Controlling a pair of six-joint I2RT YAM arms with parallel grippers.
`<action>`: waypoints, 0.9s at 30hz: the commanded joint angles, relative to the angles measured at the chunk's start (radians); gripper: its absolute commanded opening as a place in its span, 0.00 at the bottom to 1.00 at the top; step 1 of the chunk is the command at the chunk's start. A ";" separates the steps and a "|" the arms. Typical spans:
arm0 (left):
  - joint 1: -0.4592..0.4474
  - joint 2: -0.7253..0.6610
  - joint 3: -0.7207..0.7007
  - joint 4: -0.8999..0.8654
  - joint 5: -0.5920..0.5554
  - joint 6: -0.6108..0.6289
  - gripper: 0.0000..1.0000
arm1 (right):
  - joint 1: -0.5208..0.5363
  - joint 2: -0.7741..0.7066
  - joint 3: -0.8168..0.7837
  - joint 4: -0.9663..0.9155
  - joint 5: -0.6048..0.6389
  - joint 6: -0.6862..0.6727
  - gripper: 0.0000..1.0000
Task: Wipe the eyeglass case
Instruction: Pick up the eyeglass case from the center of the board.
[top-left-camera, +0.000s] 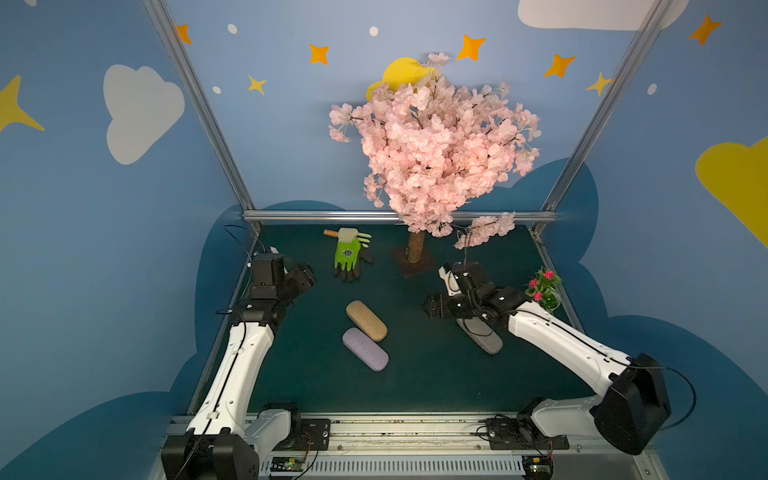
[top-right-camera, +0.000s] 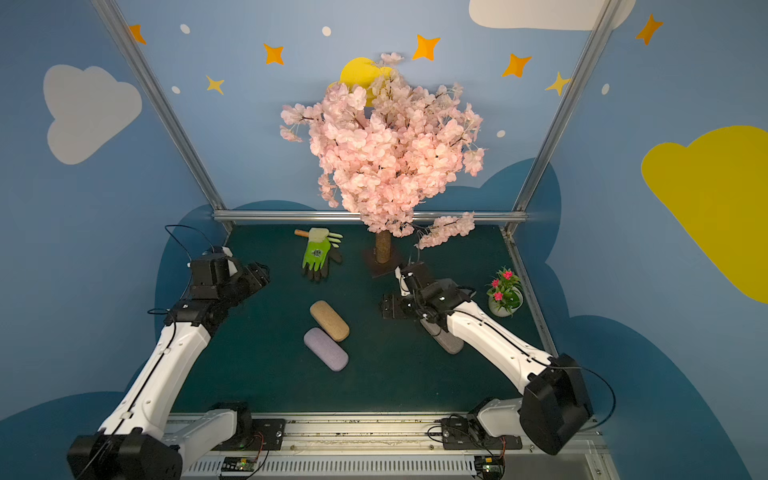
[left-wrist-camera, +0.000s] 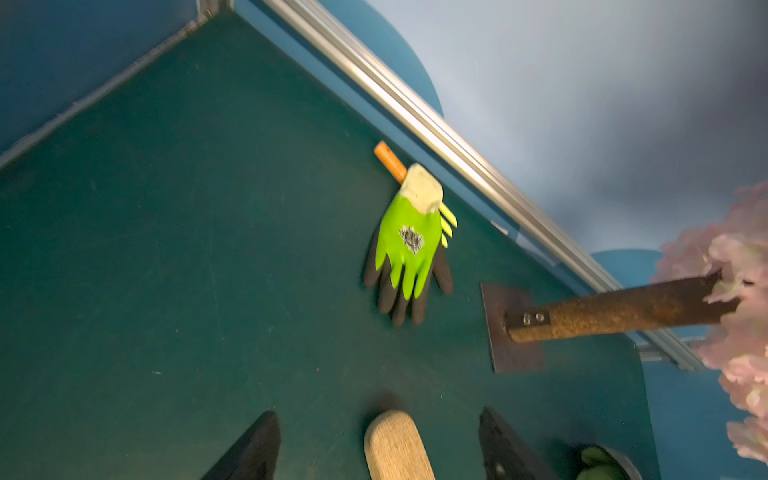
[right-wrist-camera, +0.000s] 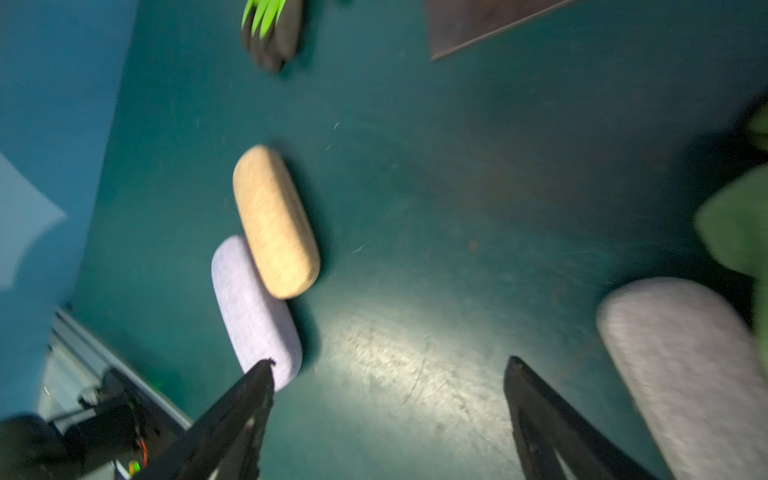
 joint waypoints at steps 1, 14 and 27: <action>-0.022 0.034 0.023 -0.093 0.035 0.005 0.70 | 0.085 0.165 0.140 -0.109 0.042 -0.077 0.91; -0.006 0.012 0.064 -0.176 -0.058 -0.016 0.93 | 0.227 0.822 0.885 -0.479 -0.038 -0.263 0.94; 0.004 0.024 0.051 -0.130 0.009 -0.036 1.00 | 0.243 1.030 1.138 -0.581 0.022 -0.302 0.94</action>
